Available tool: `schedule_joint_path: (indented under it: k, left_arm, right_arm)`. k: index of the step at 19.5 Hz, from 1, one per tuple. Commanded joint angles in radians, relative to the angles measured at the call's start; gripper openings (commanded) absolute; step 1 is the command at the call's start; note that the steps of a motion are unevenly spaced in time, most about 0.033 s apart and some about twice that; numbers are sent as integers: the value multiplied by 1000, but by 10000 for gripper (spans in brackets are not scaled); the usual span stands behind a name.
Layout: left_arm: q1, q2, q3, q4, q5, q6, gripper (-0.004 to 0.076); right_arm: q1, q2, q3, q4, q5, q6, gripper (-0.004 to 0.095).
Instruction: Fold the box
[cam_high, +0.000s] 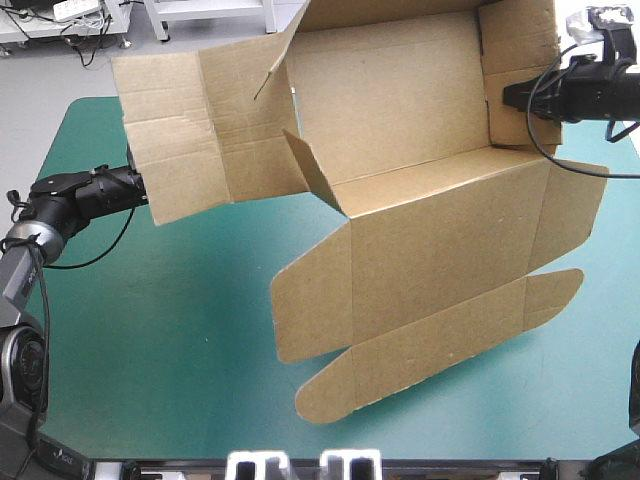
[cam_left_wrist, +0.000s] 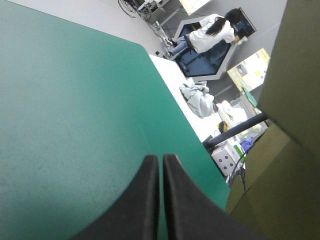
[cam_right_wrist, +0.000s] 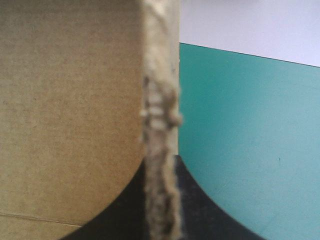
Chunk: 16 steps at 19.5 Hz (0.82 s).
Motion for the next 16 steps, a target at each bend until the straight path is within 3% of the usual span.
schedule_joint_path:
  k: [1,6,8,13,16]
  left_arm:
    - [-30,-55,-31,-102,112,-1,13]
    - [-38,-116,-31,-60,112,-77,14]
    - [-38,-156,-31,-40,112,-78,60]
    - [-61,-194,-31,-27,112,-114,405]
    - [-113,-194,-31,-31,112,-125,426]
  right_arm:
    - [56,-24,-24,40,11,17,-24]
    - [115,16,-24,-47,4,41,-24]
    - [117,33,-24,-69,-21,53,-24]
    - [154,65,-24,-83,-65,57,-24]
    - [222,67,-24,-168,-152,79,-24]
